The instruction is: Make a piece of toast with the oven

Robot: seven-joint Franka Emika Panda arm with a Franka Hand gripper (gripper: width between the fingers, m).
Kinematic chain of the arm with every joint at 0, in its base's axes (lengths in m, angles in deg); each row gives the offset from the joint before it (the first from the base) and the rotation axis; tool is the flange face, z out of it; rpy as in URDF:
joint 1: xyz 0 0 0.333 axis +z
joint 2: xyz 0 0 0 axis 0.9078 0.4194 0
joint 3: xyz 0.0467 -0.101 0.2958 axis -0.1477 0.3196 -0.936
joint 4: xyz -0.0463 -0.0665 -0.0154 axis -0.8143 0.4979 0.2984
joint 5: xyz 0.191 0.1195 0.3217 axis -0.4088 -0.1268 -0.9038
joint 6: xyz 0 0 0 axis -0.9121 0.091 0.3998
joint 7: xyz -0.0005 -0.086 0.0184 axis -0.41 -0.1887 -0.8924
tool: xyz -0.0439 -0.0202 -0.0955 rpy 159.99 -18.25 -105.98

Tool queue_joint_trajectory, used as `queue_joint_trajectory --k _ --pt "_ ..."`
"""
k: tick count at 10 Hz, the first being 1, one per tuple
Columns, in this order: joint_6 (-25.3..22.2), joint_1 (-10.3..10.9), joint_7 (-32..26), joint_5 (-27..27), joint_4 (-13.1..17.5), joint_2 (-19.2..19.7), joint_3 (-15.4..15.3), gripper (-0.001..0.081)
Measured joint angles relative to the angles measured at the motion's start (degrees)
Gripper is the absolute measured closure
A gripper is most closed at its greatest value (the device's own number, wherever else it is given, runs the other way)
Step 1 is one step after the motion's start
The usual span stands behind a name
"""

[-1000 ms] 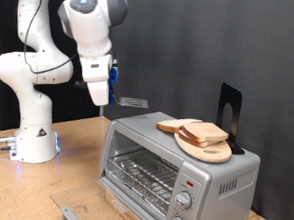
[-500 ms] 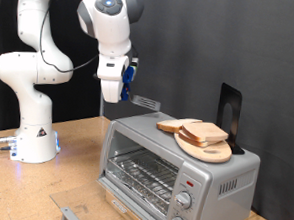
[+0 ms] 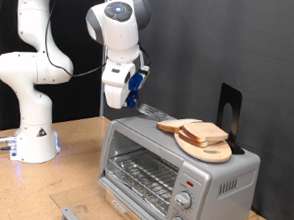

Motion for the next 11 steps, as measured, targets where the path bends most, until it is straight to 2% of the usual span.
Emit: queue_joint_trajectory --k 2,4,11 --pt "3.90 -0.25 0.13 0.02 0.03 1.41 -0.17 0.0313" --pt "5.63 -0.68 0.12 0.37 0.60 2.85 -0.15 0.0313" --pt "5.94 -1.39 -1.33 1.98 2.54 5.05 0.01 0.0313"
